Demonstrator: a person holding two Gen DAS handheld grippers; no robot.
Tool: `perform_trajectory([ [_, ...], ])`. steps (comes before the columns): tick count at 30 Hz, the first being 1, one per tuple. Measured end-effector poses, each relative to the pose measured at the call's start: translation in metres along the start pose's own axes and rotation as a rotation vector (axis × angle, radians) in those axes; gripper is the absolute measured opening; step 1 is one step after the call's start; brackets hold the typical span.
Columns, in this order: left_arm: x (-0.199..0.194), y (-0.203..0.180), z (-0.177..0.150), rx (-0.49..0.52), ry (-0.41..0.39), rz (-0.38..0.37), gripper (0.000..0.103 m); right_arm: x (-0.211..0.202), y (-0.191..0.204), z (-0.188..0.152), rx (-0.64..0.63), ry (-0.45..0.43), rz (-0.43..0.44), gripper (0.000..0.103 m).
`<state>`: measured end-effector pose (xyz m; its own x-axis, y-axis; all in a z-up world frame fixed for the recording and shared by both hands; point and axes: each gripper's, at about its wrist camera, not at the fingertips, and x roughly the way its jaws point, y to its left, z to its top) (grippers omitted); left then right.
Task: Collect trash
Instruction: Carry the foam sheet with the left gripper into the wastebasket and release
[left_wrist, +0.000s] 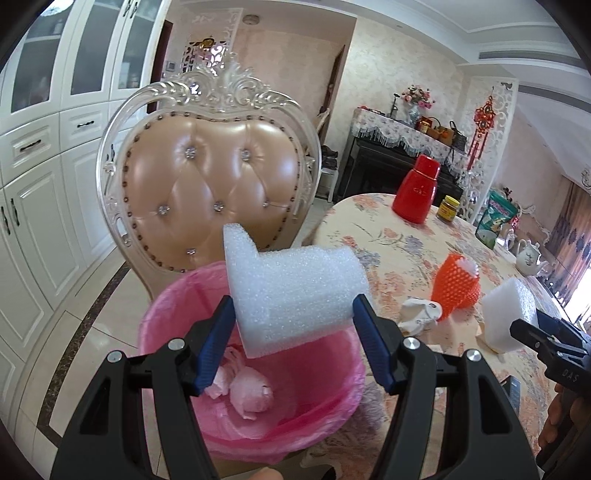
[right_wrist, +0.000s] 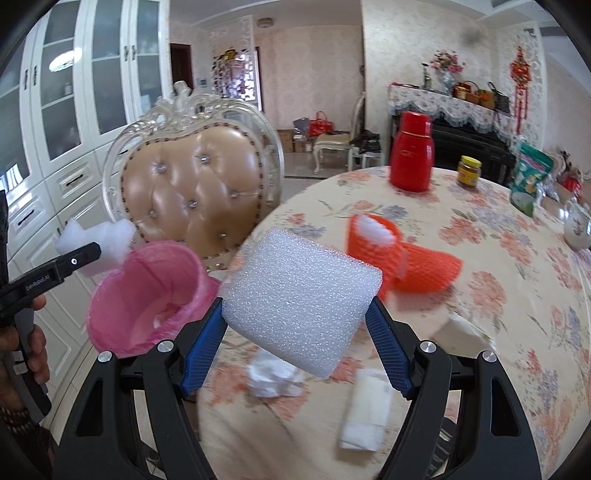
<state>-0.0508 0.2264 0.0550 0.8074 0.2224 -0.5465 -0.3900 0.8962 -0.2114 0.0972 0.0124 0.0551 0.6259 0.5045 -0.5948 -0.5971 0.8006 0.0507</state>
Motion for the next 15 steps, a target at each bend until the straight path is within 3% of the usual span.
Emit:
perform_trajectory([
  [15, -0.002, 0.054, -0.001, -0.051, 0.007, 0.045, 0.064, 0.041, 0.074, 0.021, -0.086, 0.034, 0.090, 0.072],
])
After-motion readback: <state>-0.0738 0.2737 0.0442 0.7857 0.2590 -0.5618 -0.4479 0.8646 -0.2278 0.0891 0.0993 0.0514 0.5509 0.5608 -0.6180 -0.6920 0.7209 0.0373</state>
